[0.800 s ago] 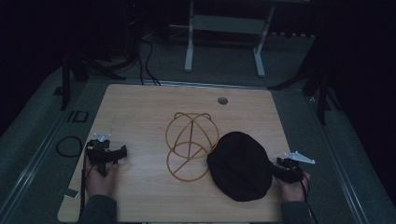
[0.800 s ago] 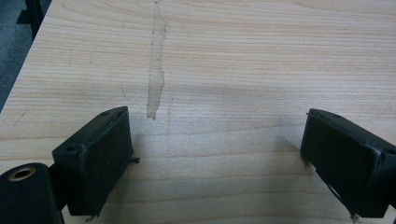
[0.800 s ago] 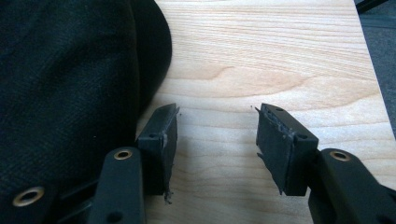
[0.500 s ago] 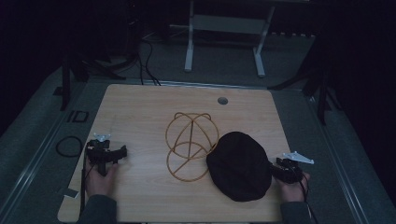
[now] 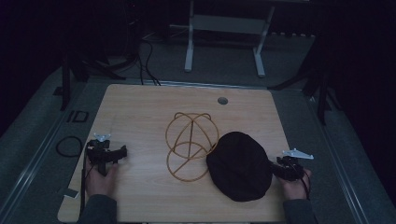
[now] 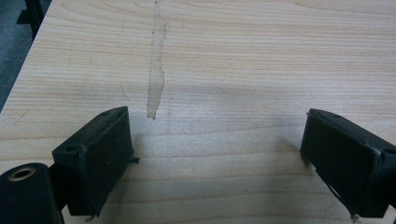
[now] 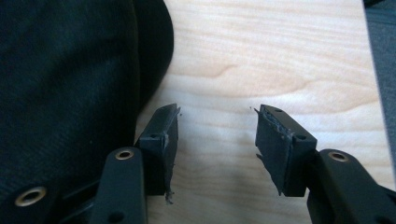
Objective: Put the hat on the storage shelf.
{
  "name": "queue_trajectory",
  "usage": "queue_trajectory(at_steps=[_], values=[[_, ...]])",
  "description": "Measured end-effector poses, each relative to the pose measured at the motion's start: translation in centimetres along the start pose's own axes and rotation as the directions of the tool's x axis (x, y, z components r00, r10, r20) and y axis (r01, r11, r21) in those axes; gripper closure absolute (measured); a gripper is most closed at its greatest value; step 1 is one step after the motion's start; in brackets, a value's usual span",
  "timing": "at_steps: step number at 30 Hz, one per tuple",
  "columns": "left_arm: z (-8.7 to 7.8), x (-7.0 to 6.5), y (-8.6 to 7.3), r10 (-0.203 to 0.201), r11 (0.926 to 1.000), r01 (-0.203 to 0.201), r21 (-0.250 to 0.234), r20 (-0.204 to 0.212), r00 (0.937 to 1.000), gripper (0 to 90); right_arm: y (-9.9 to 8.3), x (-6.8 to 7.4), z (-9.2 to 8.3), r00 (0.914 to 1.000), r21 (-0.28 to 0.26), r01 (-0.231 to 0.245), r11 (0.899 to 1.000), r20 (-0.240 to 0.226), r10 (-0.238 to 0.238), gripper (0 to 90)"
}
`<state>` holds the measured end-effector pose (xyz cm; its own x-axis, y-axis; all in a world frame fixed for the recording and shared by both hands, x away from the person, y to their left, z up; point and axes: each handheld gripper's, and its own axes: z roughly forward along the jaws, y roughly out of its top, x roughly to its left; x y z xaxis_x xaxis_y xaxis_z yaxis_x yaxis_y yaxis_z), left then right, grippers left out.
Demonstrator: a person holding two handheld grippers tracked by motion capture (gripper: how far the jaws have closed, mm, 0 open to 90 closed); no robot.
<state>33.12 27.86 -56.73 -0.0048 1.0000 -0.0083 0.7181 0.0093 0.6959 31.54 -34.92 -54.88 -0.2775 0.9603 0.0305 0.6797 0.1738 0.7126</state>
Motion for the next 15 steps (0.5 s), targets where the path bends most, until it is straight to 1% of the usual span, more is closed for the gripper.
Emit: queue_trajectory(at_steps=[7,12,15], values=[[0.0,0.0,0.0,0.001,1.0000,-0.001,0.000,0.000,1.0000,8.7,1.5,0.0,-0.5,0.9994,-0.004,0.034,0.999,0.007,-0.034,46.5],[0.0,0.0,0.0,0.000,1.0000,0.000,0.000,0.000,1.0000,8.7,2.6,0.2,-1.3,0.9981,-0.021,0.060,0.998,0.015,-0.060,44.8],[0.0,0.0,0.0,0.001,1.0000,-0.001,0.000,0.000,1.0000,8.7,3.3,0.5,-1.8,0.9968,-0.029,0.080,0.996,0.010,-0.080,43.5]])
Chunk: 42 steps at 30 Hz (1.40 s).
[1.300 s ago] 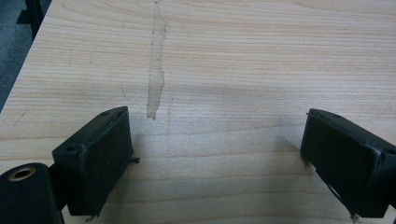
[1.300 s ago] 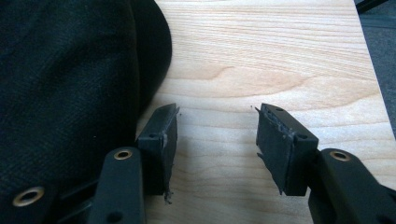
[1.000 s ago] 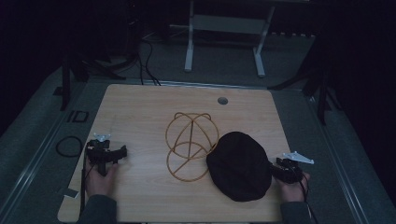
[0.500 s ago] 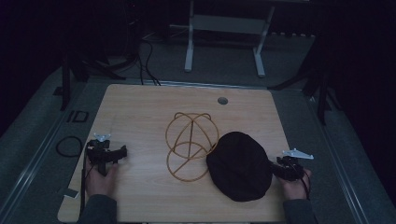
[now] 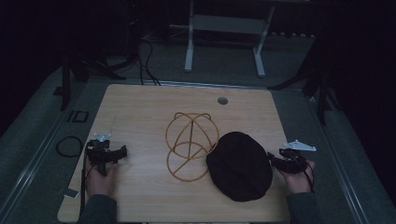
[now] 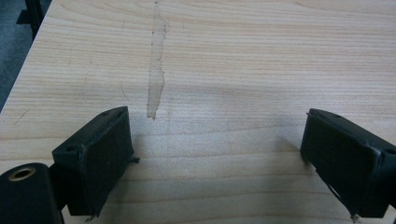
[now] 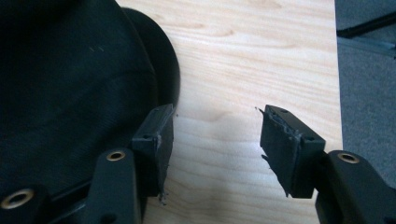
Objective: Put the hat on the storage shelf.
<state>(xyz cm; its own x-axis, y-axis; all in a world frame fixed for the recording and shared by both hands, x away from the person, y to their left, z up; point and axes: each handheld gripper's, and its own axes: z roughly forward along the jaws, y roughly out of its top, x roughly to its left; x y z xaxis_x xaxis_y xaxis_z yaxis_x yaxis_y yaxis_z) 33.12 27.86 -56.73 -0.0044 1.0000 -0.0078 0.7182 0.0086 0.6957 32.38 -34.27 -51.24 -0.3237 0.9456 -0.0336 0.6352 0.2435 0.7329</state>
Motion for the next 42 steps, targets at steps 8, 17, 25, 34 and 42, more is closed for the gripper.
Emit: queue_trajectory(at_steps=[8,17,25,34,42], values=[[0.0,0.0,0.0,0.000,1.0000,0.000,0.000,0.000,1.0000,8.7,1.3,0.7,-0.8,0.9993,-0.003,0.036,0.999,-0.009,-0.036,40.8],[0.0,0.0,0.0,0.000,1.0000,0.000,0.000,0.000,1.0000,8.7,2.7,2.1,-1.1,0.9949,0.000,0.089,0.996,-0.048,-0.089,38.6],[0.0,0.0,0.0,-0.001,1.0000,0.001,-0.001,0.000,1.0000,8.7,4.1,3.2,-1.3,0.9916,-0.029,0.089,0.996,-0.091,-0.091,34.3],[0.0,0.0,0.0,-0.001,1.0000,0.001,-0.001,0.000,1.0000,8.7,6.0,4.7,-1.5,0.9833,-0.062,0.087,0.994,-0.155,-0.096,28.8],[0.0,0.0,0.0,-0.001,1.0000,0.001,-0.001,0.000,1.0000,8.7,6.8,6.1,-0.5,0.9732,-0.042,0.074,0.996,-0.215,-0.081,20.4]])
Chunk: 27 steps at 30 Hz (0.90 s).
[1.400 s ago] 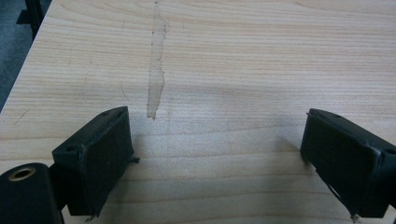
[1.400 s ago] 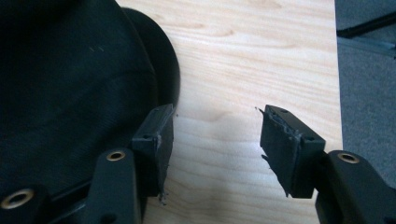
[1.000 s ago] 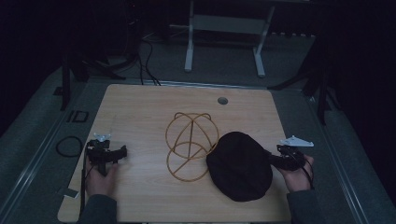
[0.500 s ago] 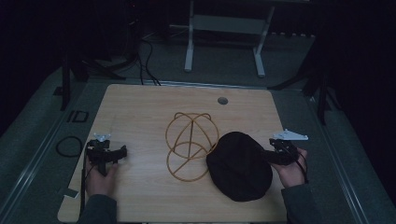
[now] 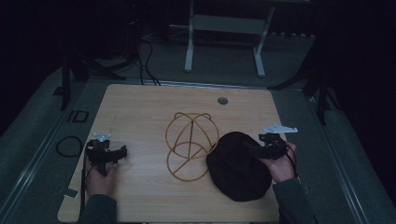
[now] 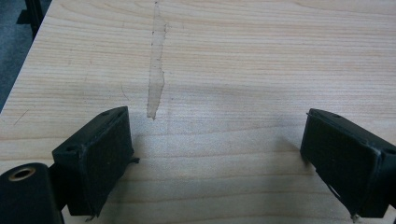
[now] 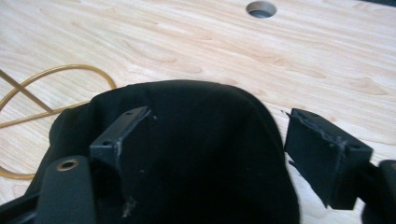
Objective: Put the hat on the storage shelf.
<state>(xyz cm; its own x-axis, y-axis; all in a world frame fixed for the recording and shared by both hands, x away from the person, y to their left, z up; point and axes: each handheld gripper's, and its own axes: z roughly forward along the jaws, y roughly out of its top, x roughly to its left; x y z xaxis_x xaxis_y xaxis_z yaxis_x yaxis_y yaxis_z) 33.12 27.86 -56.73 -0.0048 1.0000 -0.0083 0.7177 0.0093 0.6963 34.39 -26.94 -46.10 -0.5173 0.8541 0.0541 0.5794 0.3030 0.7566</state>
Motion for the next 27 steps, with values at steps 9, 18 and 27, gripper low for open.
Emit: queue_trajectory(at_steps=[9,18,27], values=[[0.0,0.0,0.0,0.000,1.0000,0.000,0.001,0.000,1.0000,8.7,0.0,0.8,2.1,0.9995,0.081,0.028,0.996,-0.018,-0.027,13.3],[0.0,0.0,0.0,0.000,1.0000,0.000,0.001,0.000,1.0000,8.7,-0.7,0.9,3.9,0.9995,0.148,0.029,0.989,-0.018,-0.027,12.9],[0.0,0.0,0.0,0.000,1.0000,0.000,0.001,0.001,1.0000,8.7,-0.7,1.3,4.2,0.9985,0.196,0.054,0.979,-0.001,-0.055,41.3]])
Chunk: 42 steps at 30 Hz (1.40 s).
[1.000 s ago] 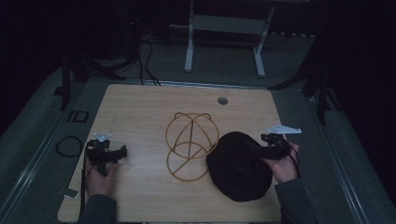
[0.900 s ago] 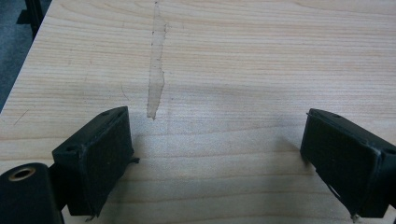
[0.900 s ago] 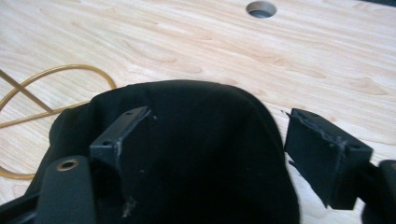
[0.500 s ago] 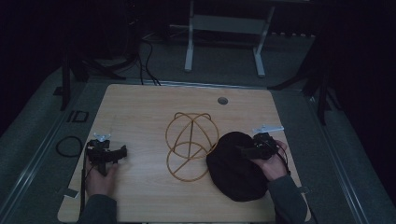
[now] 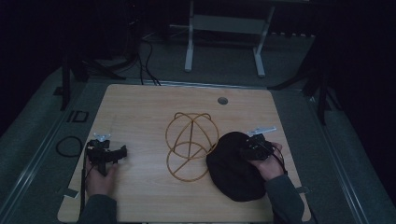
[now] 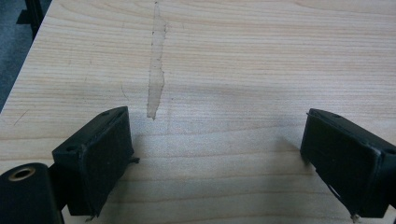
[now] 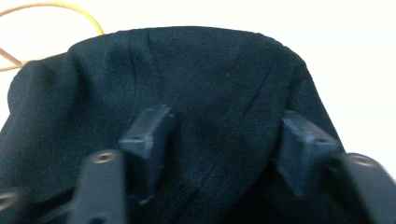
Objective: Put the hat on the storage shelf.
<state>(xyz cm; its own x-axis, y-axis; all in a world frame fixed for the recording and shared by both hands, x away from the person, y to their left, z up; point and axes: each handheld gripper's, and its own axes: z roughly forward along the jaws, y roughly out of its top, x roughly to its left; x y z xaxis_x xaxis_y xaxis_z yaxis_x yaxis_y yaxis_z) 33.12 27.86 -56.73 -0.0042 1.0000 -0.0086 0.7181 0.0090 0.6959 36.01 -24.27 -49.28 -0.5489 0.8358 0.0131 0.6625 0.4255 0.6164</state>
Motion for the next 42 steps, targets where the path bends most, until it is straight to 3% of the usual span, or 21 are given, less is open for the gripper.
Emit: queue_trajectory(at_steps=[4,9,14,25,42], values=[[0.0,0.0,0.0,0.000,1.0000,0.000,0.000,0.000,1.0000,8.7,0.1,-0.1,0.1,1.0000,0.015,-0.004,1.000,0.008,0.004,51.9],[0.0,0.0,0.0,-0.001,1.0000,0.001,0.000,0.000,1.0000,8.7,0.2,-0.4,0.3,1.0000,0.051,0.001,0.999,0.008,-0.001,71.3],[0.0,0.0,0.0,-0.001,1.0000,0.001,0.000,0.000,1.0000,8.7,0.4,-0.5,0.1,1.0000,0.065,0.003,0.998,-0.003,-0.003,80.5],[0.0,0.0,0.0,0.000,1.0000,0.000,0.000,0.000,1.0000,8.7,1.0,-0.4,-1.0,0.9988,0.054,0.048,0.997,0.009,-0.048,82.9],[0.0,0.0,0.0,0.000,1.0000,0.000,0.000,0.000,1.0000,8.7,2.0,-0.7,-2.5,0.9973,0.040,0.073,0.997,0.001,-0.073,83.2]])
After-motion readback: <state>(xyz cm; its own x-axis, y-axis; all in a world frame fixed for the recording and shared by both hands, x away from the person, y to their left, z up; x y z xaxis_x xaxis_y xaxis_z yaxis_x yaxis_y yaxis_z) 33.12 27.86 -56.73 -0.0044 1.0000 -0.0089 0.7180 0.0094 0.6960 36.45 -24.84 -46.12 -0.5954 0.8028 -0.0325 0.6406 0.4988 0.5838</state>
